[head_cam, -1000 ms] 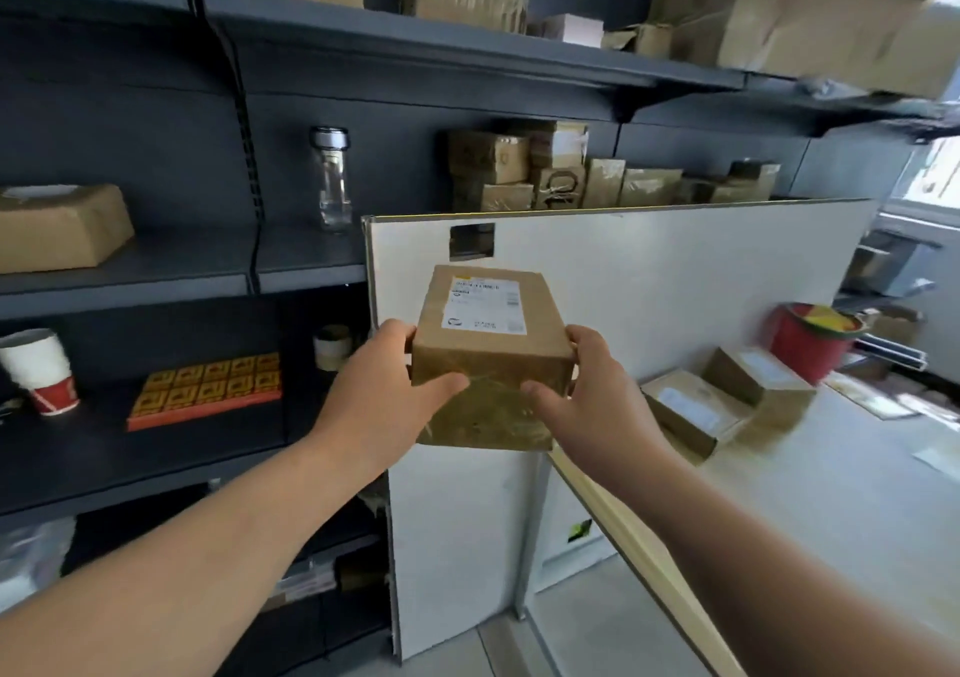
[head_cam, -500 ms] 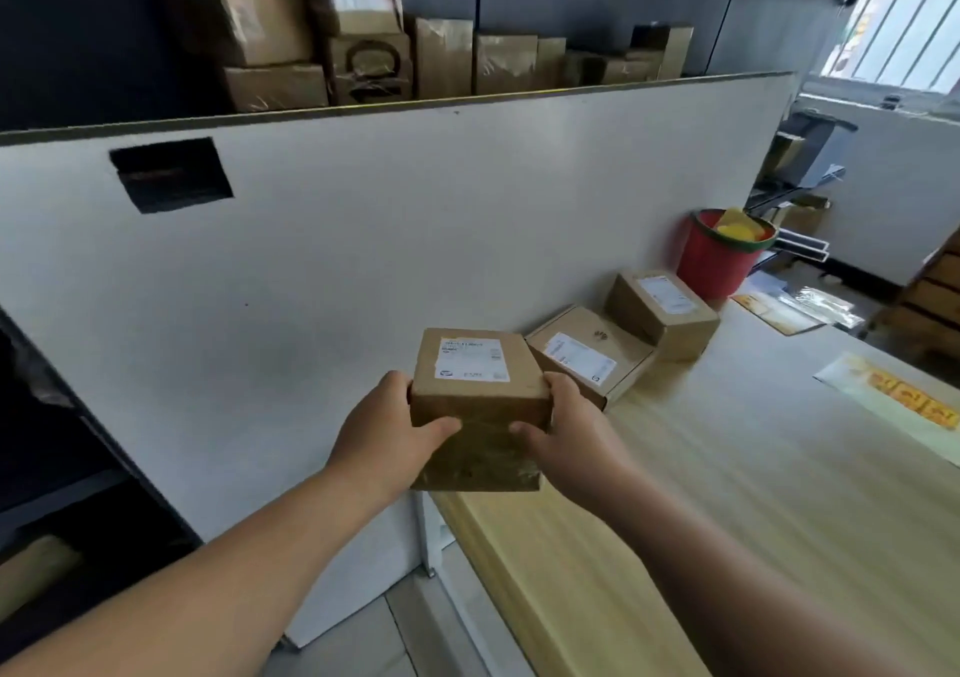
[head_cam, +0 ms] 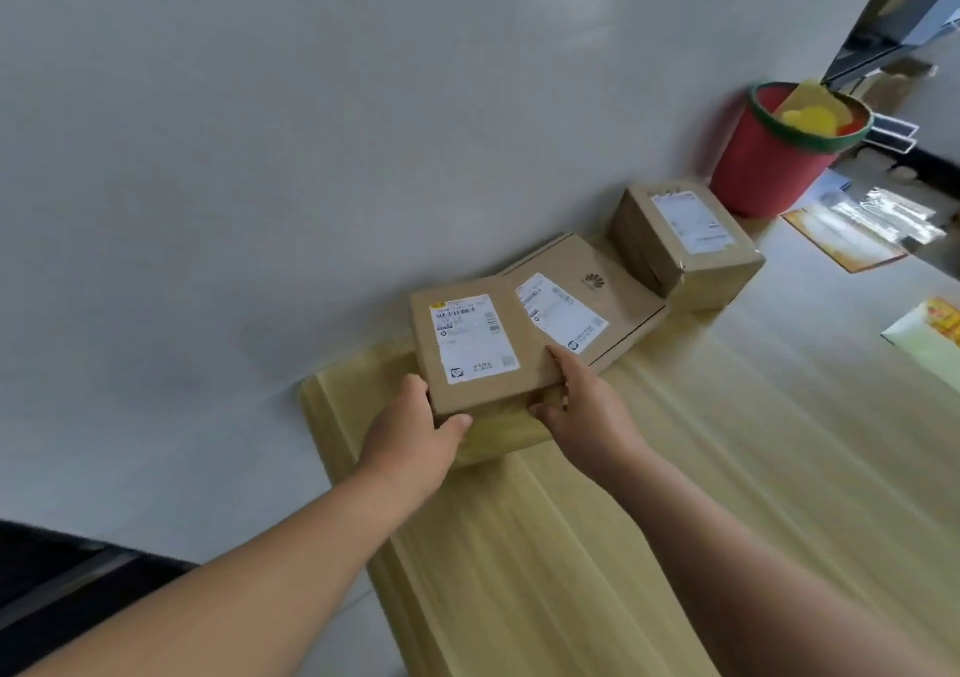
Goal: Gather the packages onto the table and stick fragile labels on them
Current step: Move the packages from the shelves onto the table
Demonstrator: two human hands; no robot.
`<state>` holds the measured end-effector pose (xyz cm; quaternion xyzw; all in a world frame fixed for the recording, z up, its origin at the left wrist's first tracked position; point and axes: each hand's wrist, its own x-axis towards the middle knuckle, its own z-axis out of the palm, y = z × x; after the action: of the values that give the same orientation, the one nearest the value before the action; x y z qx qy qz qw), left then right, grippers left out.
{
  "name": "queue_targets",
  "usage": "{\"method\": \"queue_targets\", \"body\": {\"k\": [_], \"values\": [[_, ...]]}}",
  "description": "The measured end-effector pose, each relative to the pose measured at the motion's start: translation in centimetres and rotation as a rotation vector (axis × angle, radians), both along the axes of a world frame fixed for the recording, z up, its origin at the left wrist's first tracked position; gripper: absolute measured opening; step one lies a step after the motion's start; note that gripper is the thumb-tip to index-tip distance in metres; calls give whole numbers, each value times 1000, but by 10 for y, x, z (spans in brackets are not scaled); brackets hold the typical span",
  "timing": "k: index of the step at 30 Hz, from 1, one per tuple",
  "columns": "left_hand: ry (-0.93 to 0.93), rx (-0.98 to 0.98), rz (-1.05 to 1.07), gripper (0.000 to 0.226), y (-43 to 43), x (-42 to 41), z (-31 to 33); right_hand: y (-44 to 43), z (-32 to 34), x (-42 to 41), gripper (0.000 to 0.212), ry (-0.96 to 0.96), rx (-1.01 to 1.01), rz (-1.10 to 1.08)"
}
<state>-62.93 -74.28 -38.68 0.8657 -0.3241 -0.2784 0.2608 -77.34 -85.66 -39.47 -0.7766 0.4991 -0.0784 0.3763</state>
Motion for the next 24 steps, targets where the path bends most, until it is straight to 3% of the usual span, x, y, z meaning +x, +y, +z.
{"method": "queue_targets", "body": {"k": [5, 10, 17, 24], "values": [[-14, 115, -105, 28, -32, -8, -12, -33, -16, -1, 67, 114, -78, 35], [-54, 222, -221, 42, -46, -1, -8, -40, -18, 3, 68, 166, -120, 66], [-301, 126, -306, 77, -16, 25, 16, -15, 3, 17, 78, 180, -316, 162], [-482, 73, -289, 81, 48, 50, 57, 42, 44, 53, 72, 170, -414, 298]]}}
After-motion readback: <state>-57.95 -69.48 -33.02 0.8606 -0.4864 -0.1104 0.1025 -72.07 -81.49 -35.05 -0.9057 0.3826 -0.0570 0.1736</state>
